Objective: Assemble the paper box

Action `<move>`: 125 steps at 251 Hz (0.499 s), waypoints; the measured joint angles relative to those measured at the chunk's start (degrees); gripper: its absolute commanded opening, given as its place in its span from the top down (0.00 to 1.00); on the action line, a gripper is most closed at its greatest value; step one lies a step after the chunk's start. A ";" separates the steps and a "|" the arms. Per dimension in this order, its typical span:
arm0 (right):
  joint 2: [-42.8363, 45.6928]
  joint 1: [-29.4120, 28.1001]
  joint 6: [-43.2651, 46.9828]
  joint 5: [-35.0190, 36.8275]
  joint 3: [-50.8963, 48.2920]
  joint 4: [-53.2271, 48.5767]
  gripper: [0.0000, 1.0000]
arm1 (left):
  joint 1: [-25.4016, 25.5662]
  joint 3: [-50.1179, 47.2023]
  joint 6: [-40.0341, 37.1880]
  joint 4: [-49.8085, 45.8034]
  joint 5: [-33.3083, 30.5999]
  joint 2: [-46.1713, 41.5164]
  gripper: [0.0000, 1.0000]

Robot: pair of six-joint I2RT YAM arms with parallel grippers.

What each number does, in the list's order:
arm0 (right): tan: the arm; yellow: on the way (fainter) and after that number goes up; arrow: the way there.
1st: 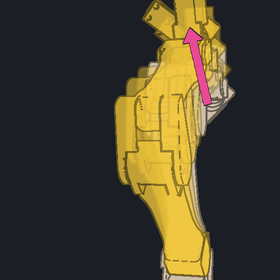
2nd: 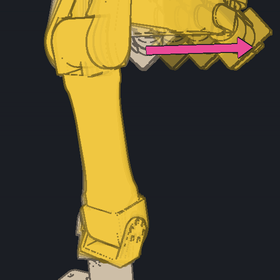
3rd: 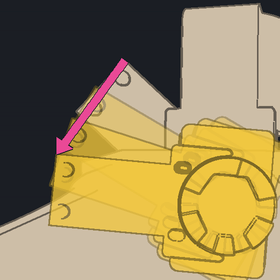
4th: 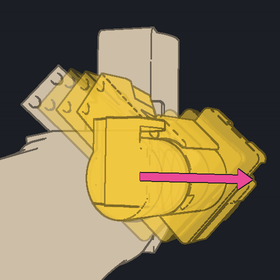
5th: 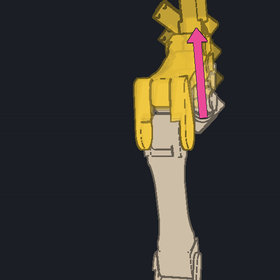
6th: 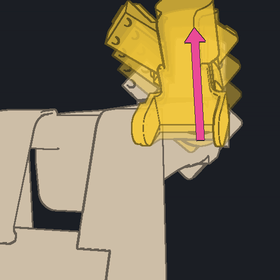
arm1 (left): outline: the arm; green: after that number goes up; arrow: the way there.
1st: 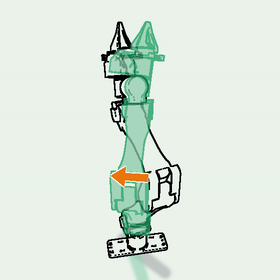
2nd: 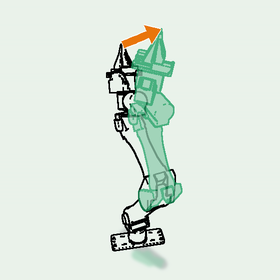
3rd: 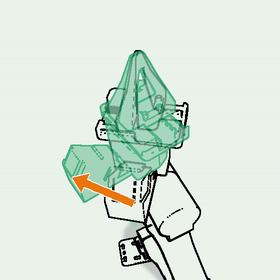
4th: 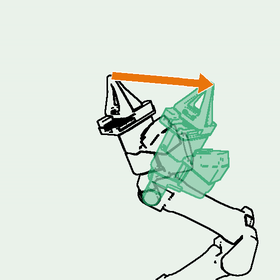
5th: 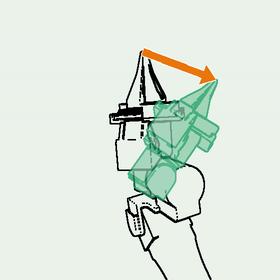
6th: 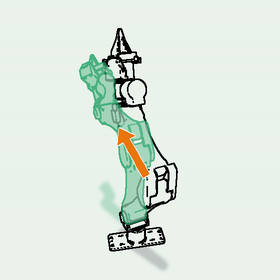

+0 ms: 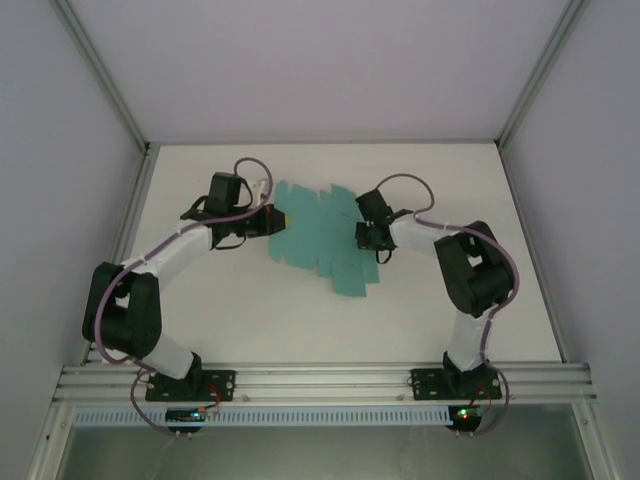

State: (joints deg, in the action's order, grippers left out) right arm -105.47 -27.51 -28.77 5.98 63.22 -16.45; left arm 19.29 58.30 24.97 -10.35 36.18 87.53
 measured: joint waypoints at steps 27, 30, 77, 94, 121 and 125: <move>5.95 1.92 2.19 -2.40 -3.45 -3.02 0.35 | -0.07 -3.48 0.02 4.35 2.12 -1.55 1.00; 7.10 2.40 3.06 -2.99 -3.98 -3.41 0.32 | -0.15 -4.20 0.09 5.40 2.60 -1.97 1.00; 26.71 12.07 9.35 -16.74 -9.35 -2.62 0.13 | -2.03 -11.45 3.39 21.00 10.12 -9.79 1.00; 33.09 16.39 10.84 -22.86 -11.04 -0.57 0.11 | -2.89 -13.18 5.57 27.41 12.17 -12.76 1.00; 39.45 22.05 12.26 -32.63 -13.70 2.38 0.12 | -3.52 -14.29 8.98 35.30 14.82 -16.59 1.00; 39.91 22.60 12.39 -33.94 -14.08 2.75 0.12 | -3.54 -14.36 9.31 36.15 15.13 -17.00 1.00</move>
State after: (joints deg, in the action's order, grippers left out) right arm -65.56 -4.91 -16.38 -27.97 49.15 -13.69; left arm 15.75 43.94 34.28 25.80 51.31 70.52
